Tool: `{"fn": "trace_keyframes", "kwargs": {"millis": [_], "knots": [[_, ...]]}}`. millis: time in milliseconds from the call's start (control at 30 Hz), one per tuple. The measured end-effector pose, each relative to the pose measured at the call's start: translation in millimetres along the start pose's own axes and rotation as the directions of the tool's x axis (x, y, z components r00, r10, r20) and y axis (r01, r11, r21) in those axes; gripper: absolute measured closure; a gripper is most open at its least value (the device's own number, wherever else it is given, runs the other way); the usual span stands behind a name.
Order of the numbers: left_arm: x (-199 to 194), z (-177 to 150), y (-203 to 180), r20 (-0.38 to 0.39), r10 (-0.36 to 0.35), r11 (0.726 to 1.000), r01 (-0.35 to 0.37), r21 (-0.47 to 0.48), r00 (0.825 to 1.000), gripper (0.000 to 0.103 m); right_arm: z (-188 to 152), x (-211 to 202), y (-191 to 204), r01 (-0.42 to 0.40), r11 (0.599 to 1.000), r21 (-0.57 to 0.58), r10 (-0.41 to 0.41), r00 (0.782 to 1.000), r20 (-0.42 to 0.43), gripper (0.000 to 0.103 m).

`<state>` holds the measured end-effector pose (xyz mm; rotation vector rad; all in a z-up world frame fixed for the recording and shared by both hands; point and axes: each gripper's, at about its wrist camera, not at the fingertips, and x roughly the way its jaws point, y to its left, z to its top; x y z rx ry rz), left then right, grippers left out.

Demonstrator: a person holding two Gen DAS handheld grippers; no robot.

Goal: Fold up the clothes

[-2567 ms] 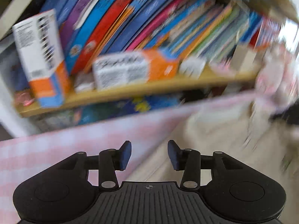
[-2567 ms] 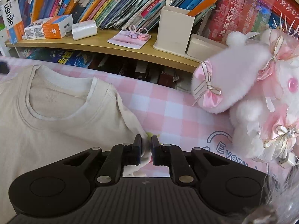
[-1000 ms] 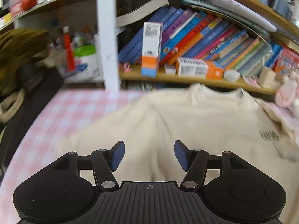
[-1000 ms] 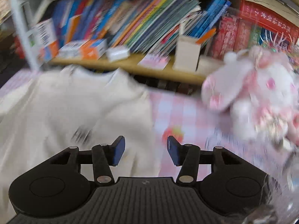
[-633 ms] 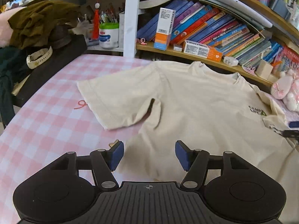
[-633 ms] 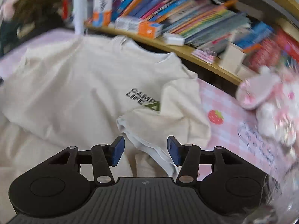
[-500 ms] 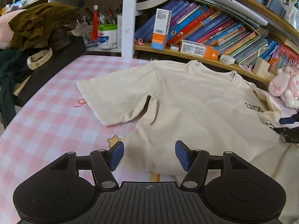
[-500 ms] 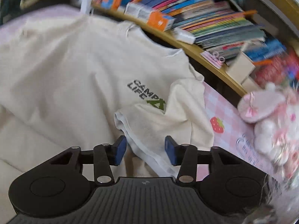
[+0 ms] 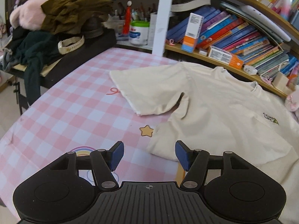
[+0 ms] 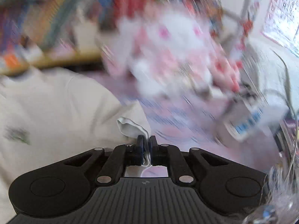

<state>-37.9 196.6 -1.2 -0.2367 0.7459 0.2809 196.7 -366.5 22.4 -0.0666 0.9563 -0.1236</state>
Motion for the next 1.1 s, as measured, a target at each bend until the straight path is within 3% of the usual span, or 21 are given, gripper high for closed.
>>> {"fn": "trace_keyframes", "kwargs": {"millis": [133,200,367,567,667,733,833,867,900,933,1000,1100], "knots": [[1.1,4.3,0.9,0.003,0.006,1.000,-0.006,0.001,1.000,0.041,-12.8,9.6,-15.3,0.071,0.996,0.045,-0.071,0.997,-0.015,0.080],[1.5,6.0,1.0,0.006,0.008,1.000,-0.008,0.008,1.000,0.041,-17.9,-2.8,-17.7,0.032,0.996,0.083,-0.033,0.999,0.011,0.072],[9.0,10.1,6.7,0.004,0.008,1.000,-0.008,-0.008,1.000,0.041,-34.1,-44.5,13.4,-0.098,0.995,-0.006,0.098,0.993,0.065,0.070],[29.0,24.0,34.7,0.015,0.003,0.985,-0.001,-0.171,1.000,0.044,-65.6,-89.9,70.8,-0.245,0.951,-0.187,0.262,0.962,0.072,0.066],[44.4,32.3,50.5,0.019,-0.061,0.957,0.064,-0.283,0.998,0.052,-88.9,-107.9,99.6,-0.274,0.922,-0.272,0.301,0.951,0.064,0.065],[58.5,38.0,57.0,0.008,-0.101,0.932,0.097,-0.350,0.995,0.056,-102.9,-115.9,114.1,-0.283,0.914,-0.292,0.310,0.950,0.049,0.065],[79.5,46.4,57.6,-0.030,-0.110,0.911,0.089,-0.404,0.993,0.057,-121.1,-123.0,128.3,-0.318,0.910,-0.264,0.330,0.944,-0.001,0.065],[84.6,47.7,56.9,-0.044,-0.118,0.909,0.090,-0.407,0.992,0.061,-128.6,-126.1,132.9,-0.326,0.908,-0.261,0.334,0.943,-0.017,0.065],[89.7,48.9,56.2,-0.058,-0.126,0.908,0.091,-0.409,0.990,0.076,-136.4,-129.0,137.5,-0.332,0.906,-0.262,0.336,0.941,-0.031,0.065],[94.9,50.1,55.5,-0.072,-0.134,0.907,0.092,-0.412,0.988,0.103,-144.2,-132.0,142.1,-0.338,0.904,-0.262,0.338,0.940,-0.045,0.065],[98.5,53.8,55.4,-0.081,-0.131,0.919,0.090,-0.384,0.988,0.103,-161.9,-135.9,152.3,-0.336,0.902,-0.272,0.327,0.942,-0.079,0.065],[99.4,68.7,70.9,-0.060,-0.060,0.942,0.037,-0.335,0.996,0.103,-182.8,-139.6,162.7,-0.317,0.907,-0.277,0.299,0.948,-0.105,0.065]]}}
